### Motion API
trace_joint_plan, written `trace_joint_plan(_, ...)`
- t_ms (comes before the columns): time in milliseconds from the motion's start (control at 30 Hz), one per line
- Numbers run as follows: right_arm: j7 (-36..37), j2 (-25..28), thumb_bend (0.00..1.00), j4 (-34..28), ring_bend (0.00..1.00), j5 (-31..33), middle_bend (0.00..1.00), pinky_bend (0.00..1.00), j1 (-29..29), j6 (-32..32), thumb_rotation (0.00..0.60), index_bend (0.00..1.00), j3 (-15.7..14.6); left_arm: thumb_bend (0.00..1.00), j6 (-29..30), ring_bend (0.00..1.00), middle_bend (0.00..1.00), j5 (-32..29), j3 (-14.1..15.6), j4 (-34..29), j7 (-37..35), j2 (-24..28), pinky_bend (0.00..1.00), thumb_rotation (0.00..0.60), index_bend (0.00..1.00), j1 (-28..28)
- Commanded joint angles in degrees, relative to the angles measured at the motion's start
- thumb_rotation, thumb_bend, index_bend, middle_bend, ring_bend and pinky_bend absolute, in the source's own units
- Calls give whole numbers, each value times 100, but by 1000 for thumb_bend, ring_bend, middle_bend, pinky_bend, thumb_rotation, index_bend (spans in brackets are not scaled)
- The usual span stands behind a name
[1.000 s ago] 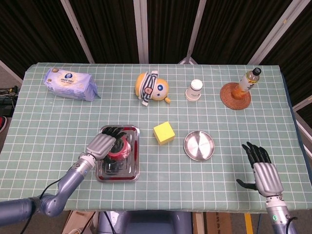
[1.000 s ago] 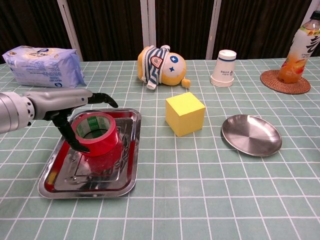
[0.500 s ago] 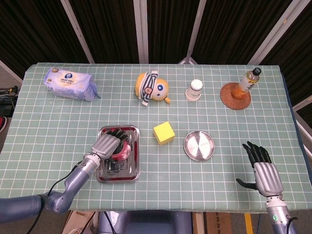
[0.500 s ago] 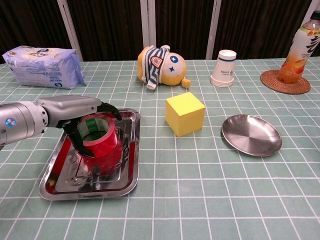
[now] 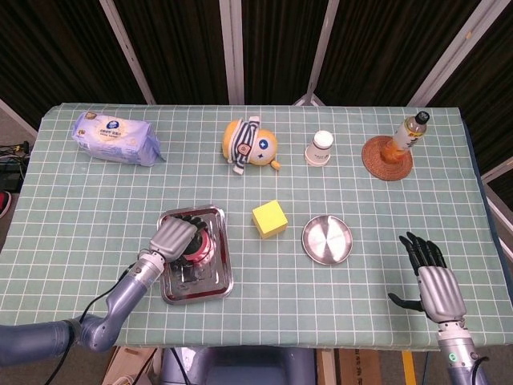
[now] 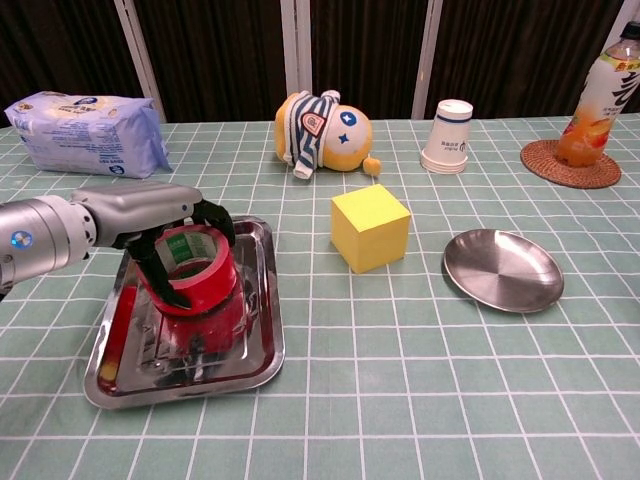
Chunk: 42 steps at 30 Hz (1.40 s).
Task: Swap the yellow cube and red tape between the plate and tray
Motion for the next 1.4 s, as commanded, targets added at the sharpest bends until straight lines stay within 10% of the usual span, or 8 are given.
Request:
trace_joint_plan(33,20,2,81,5,0,11,0,0,-9,-20,600,0,23,286,266,259,304,563,-120,-292,-558,172,360,600,376,98)
trace_joint_plan(333,9,-36,81,9,0,36,0,0,-32,-86,600,0,94,275,169,253,276,1586,-162,-1036,-1268,336,360,600,368,-114)
trace_joint_plan(967,520,149,80,76,0,39,0,0,-151,-69,600,0,243,260,-184,222,229,-237,-441,-222,938,-1671,339,600,346,-1255)
trace_joint_plan(1400,732,200,81,134,0,51,0,0,-174,-141,600,0,302,86,79,81,87,-487,-388,-9,1357,-1858,219,600,307,-1415)
